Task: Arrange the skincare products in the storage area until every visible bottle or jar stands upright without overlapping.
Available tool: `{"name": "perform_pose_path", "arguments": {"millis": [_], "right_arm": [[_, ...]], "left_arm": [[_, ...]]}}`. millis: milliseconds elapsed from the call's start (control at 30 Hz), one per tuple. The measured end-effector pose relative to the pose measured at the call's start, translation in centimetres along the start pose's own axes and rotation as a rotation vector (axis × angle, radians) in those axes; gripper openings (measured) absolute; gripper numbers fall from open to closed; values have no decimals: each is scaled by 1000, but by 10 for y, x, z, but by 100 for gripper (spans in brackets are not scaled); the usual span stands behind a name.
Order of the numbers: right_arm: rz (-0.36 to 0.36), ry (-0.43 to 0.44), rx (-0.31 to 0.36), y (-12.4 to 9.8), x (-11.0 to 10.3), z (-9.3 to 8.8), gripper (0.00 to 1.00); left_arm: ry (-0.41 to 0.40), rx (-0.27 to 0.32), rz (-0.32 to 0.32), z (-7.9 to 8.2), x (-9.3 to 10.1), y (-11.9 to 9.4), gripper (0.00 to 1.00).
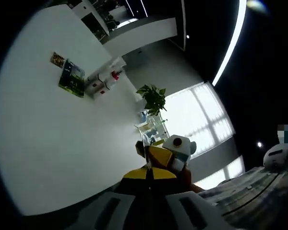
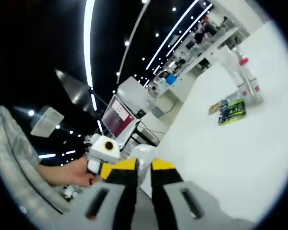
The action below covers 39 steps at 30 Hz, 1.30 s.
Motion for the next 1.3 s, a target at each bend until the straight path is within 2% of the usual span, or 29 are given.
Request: {"name": "perform_pose_path", "arguments": {"millis": [33,67,200,367,500,600,767,933,967,1033,1067,1100,1167,1233,1300], "right_arm": [[-16,-30,5,-3,3,3,4],[-21,-9,4,-3,4,2,3],[-25,-25,6,-1,4,2,3],[-20,38,62,-5,8,6,10],[-30,40,71,-8,10,7,13],[-42,26,64,-9,11,7,15],[-127,-86,3,-12,19,5,27],[-201,-211,-96,-16,28,0,31],[-221,-224,-110,-18,30,-2,30],[-277,-255,-191,-25,40,-12,25],[-286,-261,-207,-26,42,-14,22],[-306,-300,-256,-30,47,-19,21],[-321,-317,-283,-34,50,-23,20],[-337,-417,-285,-37,52,-20,17],[-318,-412,-290,-39,49,-23,11]], "left_arm": [[0,4,4,0,0,0,0],[-1,4,-2,0,0,0,0],[-14,7,16,2,-8,-2,0],[-29,18,15,6,-11,-2,0],[-28,23,26,15,-17,-4,0],[-38,40,37,29,-23,-5,0],[-48,58,63,53,-37,-5,0],[-68,78,101,78,-56,-7,0],[-71,82,106,82,-58,-7,0],[-80,97,117,92,-65,-7,0],[-88,100,120,97,-68,-7,0],[-98,109,129,104,-73,-7,0],[-104,120,143,116,-81,-5,0],[-110,125,160,127,-90,-4,0],[-114,127,174,137,-99,-2,0]]}}
Point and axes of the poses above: the point that each gripper's makers call its tool centre point, and the gripper's own axes: y roughly forward along the fingers, x roughly to its right, z roughly out of its top, the point moved 2 cm from there along -y, roughly backward along the fingers, and after that the axes turned 9 degrees about z, right-handed, at the moved point
